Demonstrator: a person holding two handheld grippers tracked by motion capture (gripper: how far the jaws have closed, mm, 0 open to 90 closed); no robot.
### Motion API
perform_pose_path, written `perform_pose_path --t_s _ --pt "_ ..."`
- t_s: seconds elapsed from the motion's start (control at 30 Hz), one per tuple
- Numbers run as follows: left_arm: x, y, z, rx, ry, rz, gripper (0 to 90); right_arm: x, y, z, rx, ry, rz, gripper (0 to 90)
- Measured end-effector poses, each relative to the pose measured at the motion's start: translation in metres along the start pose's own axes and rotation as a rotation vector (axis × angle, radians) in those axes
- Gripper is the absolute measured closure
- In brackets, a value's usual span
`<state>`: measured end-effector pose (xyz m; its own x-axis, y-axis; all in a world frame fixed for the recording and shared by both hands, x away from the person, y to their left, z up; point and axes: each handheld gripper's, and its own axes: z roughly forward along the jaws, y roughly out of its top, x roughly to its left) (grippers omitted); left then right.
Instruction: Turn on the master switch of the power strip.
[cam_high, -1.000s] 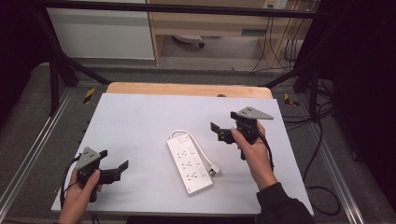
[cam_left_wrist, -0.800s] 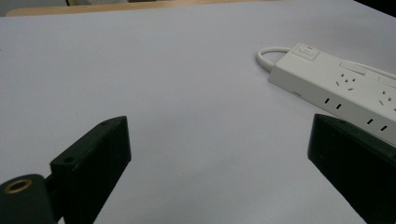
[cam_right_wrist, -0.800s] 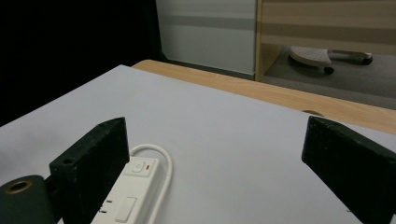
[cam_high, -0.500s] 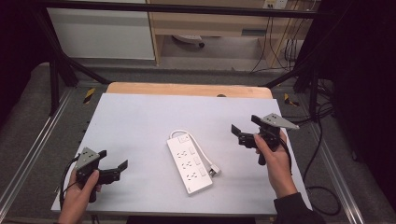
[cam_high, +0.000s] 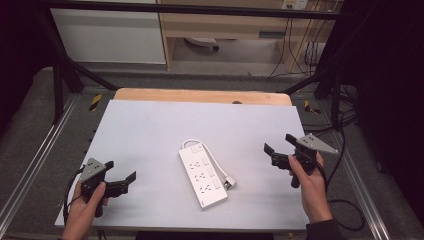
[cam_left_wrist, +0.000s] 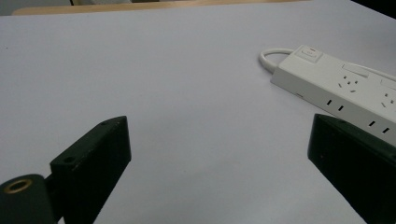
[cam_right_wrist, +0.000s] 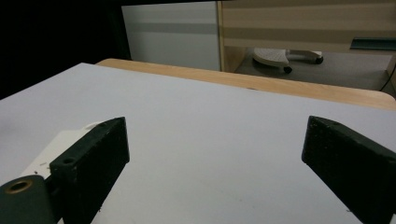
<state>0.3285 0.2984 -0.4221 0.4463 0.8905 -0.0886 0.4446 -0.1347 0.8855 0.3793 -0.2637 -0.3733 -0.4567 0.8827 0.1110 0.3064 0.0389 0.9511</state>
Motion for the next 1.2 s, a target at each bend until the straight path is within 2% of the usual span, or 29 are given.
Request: perform_pose_path --t_s 0.43,0.67,0.8,1.1,1.2 --pt "0.000 0.000 -0.001 -0.002 0.003 -0.004 6.0 -0.017 -0.036 -0.019 0.029 -0.041 0.039 7.8" --pt "0.000 0.000 -0.002 -0.002 0.003 0.000 6.0 -0.019 -0.054 -0.021 0.063 -0.047 0.054 7.6" --pt "0.000 0.000 -0.002 -0.003 0.002 -0.003 6.0 -0.018 -0.060 -0.017 0.084 -0.049 0.039 7.4" --pt "-0.001 0.000 -0.001 -0.003 0.000 -0.002 6.0 -0.011 -0.077 0.004 0.229 -0.044 -0.004 7.1" --pt "-0.002 0.001 0.000 -0.004 -0.001 -0.002 6.0 -0.007 -0.081 0.011 0.283 -0.052 -0.044 6.5"
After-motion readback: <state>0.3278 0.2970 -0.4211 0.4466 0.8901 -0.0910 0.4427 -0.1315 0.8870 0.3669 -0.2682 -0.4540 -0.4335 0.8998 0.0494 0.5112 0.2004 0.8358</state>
